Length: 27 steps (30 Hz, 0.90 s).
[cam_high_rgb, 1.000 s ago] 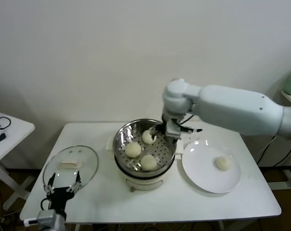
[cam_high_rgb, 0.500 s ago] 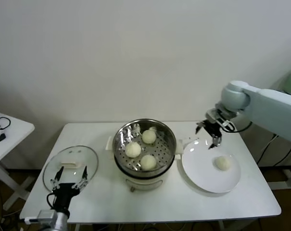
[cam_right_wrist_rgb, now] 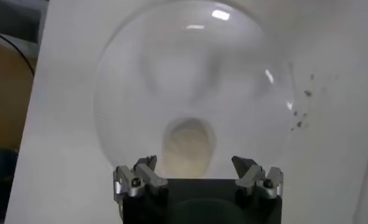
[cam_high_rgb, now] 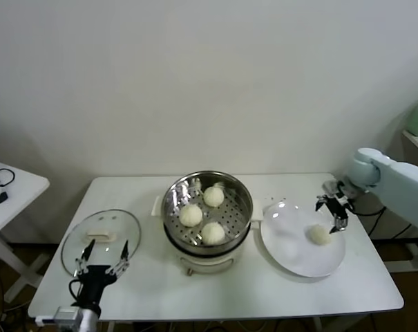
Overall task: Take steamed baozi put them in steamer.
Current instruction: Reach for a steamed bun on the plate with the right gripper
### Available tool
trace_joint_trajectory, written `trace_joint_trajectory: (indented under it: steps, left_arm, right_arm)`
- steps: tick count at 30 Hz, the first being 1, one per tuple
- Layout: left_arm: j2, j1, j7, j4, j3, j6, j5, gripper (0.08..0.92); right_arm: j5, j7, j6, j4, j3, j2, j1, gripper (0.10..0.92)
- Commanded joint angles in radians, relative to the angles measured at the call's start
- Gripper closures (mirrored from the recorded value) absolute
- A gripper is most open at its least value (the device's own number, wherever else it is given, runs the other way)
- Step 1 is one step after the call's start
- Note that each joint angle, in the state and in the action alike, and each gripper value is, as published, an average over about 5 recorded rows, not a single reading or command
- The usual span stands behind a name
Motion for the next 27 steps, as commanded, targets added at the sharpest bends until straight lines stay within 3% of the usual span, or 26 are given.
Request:
trace_joint_trajectory:
  steps: [1,27]
  left_arm:
    - [0.0,0.004,0.017,0.0,-0.001,-0.011,0.015,0.177]
    - [-0.003,0.005,0.014,0.007,0.004,-0.014,0.026,0.177]
  right_arm:
    - [-0.114,0.01,0.007,-0.176,0.144,0.065,-0.202,0.203]
    - [-0.17,0.015,0.043,-0.274,0.227,0.169,-0.228,0.203]
